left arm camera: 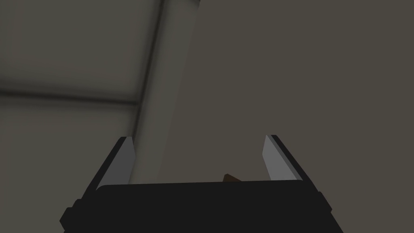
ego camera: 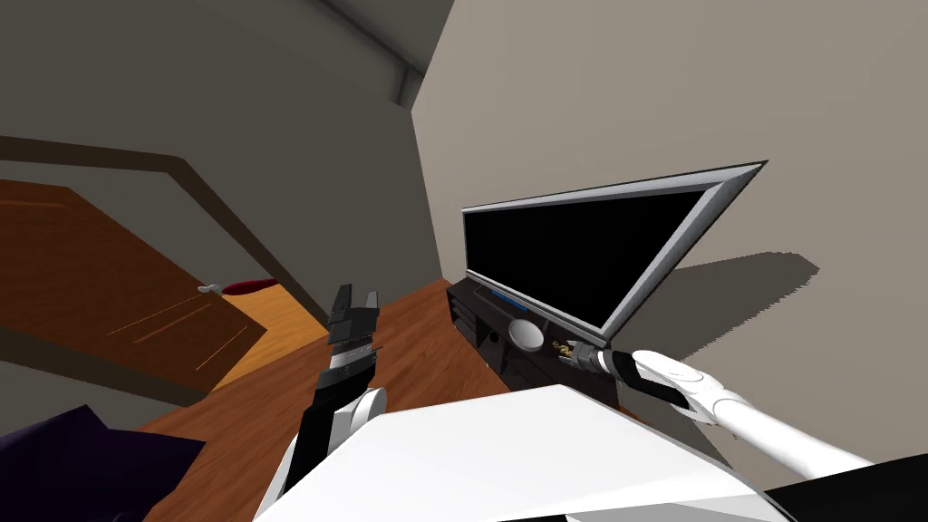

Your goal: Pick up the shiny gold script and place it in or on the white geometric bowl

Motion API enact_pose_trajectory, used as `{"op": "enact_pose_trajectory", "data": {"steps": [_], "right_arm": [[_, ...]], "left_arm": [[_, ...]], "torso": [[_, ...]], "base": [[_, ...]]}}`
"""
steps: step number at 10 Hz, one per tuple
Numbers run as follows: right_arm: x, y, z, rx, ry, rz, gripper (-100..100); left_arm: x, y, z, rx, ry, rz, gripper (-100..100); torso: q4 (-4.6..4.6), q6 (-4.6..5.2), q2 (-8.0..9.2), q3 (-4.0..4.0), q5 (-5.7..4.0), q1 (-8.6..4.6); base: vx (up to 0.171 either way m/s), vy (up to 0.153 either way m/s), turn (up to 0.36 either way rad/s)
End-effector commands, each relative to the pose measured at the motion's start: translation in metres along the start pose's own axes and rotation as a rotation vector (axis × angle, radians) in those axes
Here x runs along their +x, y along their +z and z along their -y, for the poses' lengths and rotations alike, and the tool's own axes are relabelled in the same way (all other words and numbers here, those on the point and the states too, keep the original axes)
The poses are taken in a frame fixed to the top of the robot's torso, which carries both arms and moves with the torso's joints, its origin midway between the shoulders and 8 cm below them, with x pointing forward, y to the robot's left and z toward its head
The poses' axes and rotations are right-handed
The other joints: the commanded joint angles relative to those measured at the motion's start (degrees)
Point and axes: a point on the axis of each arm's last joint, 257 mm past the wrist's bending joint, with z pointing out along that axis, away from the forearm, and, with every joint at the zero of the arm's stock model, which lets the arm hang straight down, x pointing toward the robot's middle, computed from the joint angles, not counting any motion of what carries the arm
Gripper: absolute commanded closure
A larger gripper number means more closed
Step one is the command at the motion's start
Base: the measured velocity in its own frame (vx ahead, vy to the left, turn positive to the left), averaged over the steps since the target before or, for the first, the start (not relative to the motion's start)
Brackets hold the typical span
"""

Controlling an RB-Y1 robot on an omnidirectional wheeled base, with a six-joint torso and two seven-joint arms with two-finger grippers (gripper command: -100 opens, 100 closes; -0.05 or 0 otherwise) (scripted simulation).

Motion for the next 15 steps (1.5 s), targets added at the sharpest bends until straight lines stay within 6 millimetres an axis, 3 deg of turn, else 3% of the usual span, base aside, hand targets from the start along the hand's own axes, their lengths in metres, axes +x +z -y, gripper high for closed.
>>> {"op": "enact_pose_trajectory", "data": {"steps": [1, 3, 4, 5, 6, 8, 9, 11, 13, 15], "right_arm": [[0.020, -0.004, 0.004, 0.003, -0.014, -0.043, -100], [0.063, -0.015, 0.008, -0.014, -0.082, -0.161, -100], [0.070, -0.018, 0.010, -0.009, -0.082, -0.178, -100], [0.091, -0.025, 0.011, -0.020, -0.113, -0.236, -100], [0.092, -0.026, 0.011, -0.019, -0.112, -0.238, -100], [0.131, -0.041, 0.011, -0.046, -0.165, -0.343, -100], [0.130, -0.041, 0.011, -0.046, -0.166, -0.342, -100], [0.160, -0.055, 0.008, -0.075, -0.204, -0.424, -100], [0.160, -0.055, 0.008, -0.075, -0.204, -0.424, -100], [0.185, -0.066, 0.003, -0.108, -0.238, -0.492, -100]], "left_arm": [[0.000, 0.000, 0.000, 0.000, 0.000, 0.000, 0], [0.000, 0.000, 0.000, 0.000, 0.000, 0.000, 0], [0.000, 0.000, 0.000, 0.000, 0.000, 0.000, 0], [0.000, 0.000, 0.000, 0.000, 0.000, 0.000, 0], [0.000, 0.000, 0.000, 0.000, 0.000, 0.000, 0], [0.000, 0.000, 0.000, 0.000, 0.000, 0.000, 0], [0.000, 0.000, 0.000, 0.000, 0.000, 0.000, 0], [0.000, 0.000, 0.000, 0.000, 0.000, 0.000, 0], [0.000, 0.000, 0.000, 0.000, 0.000, 0.000, 0], [0.000, 0.000, 0.000, 0.000, 0.000, 0.000, 0]], "torso": [[0.00, 0.00, 0.00, 0.00, 0.00, 0.00], [0.00, 0.02, 0.00, 0.00, 0.00, 0.02], [-0.02, 0.00, -0.07, -0.04, 0.00, -0.02], [-0.01, 0.04, -0.02, -0.02, 0.00, -0.02], [-0.01, 0.02, -0.03, -0.02, 0.00, 0.00], [0.00, 0.02, 0.01, 0.00, 0.01, 0.04], [-0.01, 0.03, -0.02, -0.02, 0.01, 0.02], [0.00, 0.04, 0.06, 0.03, -0.01, 0.00], [0.01, 0.04, 0.09, 0.04, 0.00, 0.02], [0.05, 0.04, 0.24, 0.13, 0.00, 0.01]], "base": [[0.079, 0.002, 0.063], [0.100, 0.003, 0.123], [0.088, -0.007, 0.059], [0.094, 0.000, 0.087], [0.082, -0.001, 0.045], [0.092, 0.006, 0.115], [0.075, -0.007, 0.027], [0.079, 0.002, 0.083], [0.041, -0.005, 0.008], [0.046, -0.004, 0.068]]}}
